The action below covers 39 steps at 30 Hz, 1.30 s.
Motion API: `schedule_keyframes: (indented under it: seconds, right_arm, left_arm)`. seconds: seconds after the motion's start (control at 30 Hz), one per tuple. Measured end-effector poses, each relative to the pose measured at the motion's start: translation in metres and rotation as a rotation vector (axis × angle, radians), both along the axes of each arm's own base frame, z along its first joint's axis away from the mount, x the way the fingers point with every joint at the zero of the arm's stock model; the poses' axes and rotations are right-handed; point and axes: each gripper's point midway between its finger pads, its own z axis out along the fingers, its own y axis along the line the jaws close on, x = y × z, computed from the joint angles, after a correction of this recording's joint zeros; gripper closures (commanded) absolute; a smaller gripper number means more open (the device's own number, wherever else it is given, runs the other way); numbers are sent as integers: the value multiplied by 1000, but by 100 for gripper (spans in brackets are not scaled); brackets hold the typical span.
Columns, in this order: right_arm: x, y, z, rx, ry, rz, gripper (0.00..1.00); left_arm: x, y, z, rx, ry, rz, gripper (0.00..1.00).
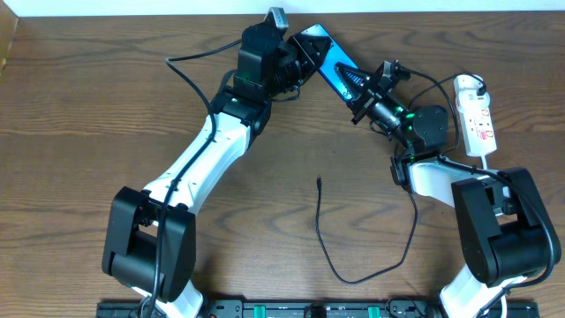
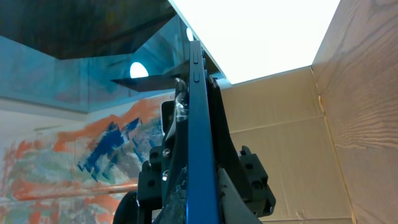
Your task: Plug charger to phone and switch on socket
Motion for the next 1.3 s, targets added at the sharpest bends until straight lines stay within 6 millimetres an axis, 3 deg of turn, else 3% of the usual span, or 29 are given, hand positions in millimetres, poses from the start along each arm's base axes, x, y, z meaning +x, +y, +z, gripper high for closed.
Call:
schedule_keyframes:
  seconds: [0.37, 0.43, 0.47, 0.5, 0.6, 0.63, 0.83, 0.93, 1.1, 1.2, 1.3]
  right_arm:
    - [0, 0, 0, 1, 1, -3, 99]
    - [0, 1, 0, 1, 1, -3, 89]
    - [0, 1, -1, 0, 5, -1, 80]
    - [0, 2, -2, -2, 9, 3, 64]
    - [-4, 7, -4, -4, 20, 33, 6]
    - [-6, 10, -4, -6, 21, 47, 1]
    - [-10, 13, -5, -13, 18, 70, 1]
    - [-10, 13, -5, -22, 9, 69, 1]
    - [-6, 10, -12, -60, 4, 52, 5]
    - [0, 5, -26, -86, 59, 36, 6]
    - [4, 1, -39, -109, 112, 27, 8]
  left_arm:
    - [0, 0, 0, -26, 25, 10, 92]
    - [0, 0, 0, -25, 25, 10, 93]
    - [0, 0, 0, -23, 22, 9, 93]
    - [0, 0, 0, -18, 18, 7, 93]
    - [1, 0, 0, -4, 1, 3, 92]
    - [1, 1, 0, -2, -2, 5, 93]
    - [9, 15, -1, 9, -8, 37, 93]
    - [25, 47, -1, 14, -10, 98, 93]
    - [48, 119, -1, -3, 1, 187, 93]
    - [49, 157, 1, -41, 15, 154, 92]
    - [39, 177, 2, -83, 40, 77, 93]
